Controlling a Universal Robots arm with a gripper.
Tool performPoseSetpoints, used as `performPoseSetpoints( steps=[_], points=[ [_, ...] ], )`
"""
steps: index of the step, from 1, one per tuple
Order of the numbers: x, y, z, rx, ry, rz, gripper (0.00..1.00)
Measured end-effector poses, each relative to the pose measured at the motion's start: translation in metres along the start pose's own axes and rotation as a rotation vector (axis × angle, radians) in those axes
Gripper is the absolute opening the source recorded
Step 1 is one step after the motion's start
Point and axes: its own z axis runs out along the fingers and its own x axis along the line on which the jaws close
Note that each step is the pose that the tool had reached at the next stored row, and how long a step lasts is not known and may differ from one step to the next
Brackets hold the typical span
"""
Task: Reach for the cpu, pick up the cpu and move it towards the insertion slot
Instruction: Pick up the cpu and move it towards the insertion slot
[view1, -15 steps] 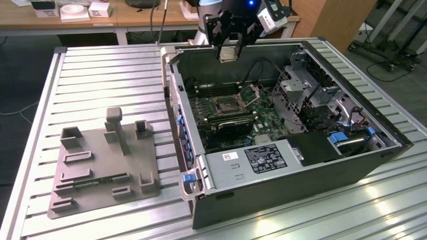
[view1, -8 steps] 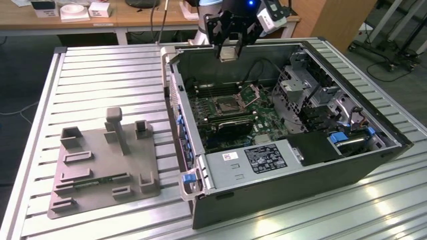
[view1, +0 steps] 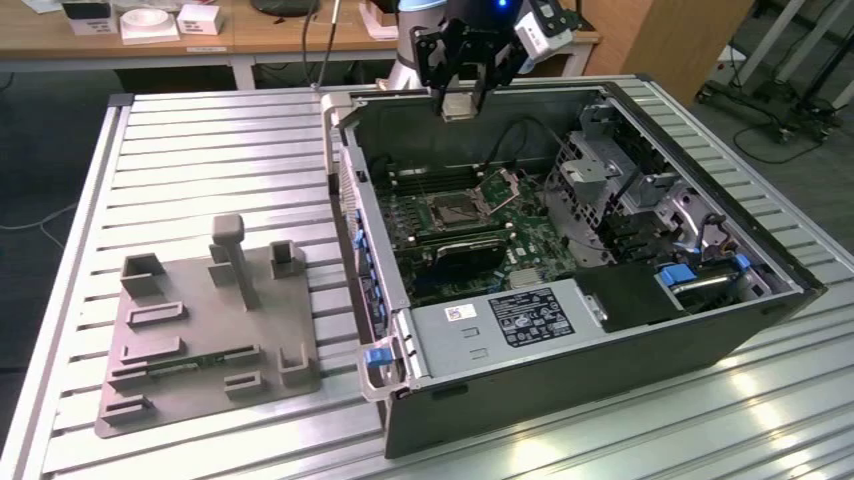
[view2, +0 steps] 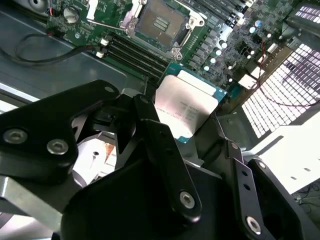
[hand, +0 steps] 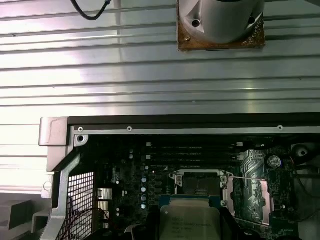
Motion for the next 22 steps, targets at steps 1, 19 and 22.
performPoseSetpoints(
  steps=[1,19,22],
  points=[
    [-0.0007,0.0015,0.0004,0.006,-0.0002,0.0,0.55],
    [-0.0173,0.0087,0.0056,0.0092,-0.0024,0.021,0.55],
    [-0.0196,0.0107,0.0067,0.0091,-0.0029,0.025,0.55]
  ],
)
